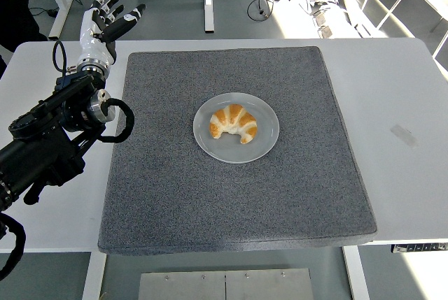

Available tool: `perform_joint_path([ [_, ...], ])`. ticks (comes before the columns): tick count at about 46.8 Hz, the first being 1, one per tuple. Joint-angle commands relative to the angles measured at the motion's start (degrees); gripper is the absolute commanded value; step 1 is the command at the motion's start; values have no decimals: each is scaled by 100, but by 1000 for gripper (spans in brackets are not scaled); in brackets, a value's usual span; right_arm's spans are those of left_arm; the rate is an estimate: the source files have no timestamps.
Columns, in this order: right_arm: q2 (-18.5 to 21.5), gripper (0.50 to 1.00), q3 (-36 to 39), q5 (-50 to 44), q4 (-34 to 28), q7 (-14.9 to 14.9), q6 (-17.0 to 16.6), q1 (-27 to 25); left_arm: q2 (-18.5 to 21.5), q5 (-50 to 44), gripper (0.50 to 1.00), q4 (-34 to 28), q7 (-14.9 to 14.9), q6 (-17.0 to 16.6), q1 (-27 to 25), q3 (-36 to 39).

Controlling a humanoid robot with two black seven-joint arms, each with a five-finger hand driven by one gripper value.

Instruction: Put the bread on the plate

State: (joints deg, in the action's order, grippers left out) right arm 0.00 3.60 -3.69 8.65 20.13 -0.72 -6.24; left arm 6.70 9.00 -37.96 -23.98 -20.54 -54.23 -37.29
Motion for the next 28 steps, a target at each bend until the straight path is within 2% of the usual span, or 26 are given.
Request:
perform_joint_path([
  [1, 0, 1000, 18, 0, 67, 0, -25, 9, 16, 14, 910, -1, -229, 6, -9, 29],
  [19, 0, 1000, 9, 0, 14, 0, -16, 44, 7, -83, 919, 26, -318, 164, 0, -85],
  [22, 0, 1000, 9, 0, 5, 0, -16, 44, 7, -170, 919, 26, -318, 322, 9, -155],
  [28, 0, 1000, 9, 0, 5, 0, -16, 35, -2, -478, 921, 210, -327, 841, 62, -375],
])
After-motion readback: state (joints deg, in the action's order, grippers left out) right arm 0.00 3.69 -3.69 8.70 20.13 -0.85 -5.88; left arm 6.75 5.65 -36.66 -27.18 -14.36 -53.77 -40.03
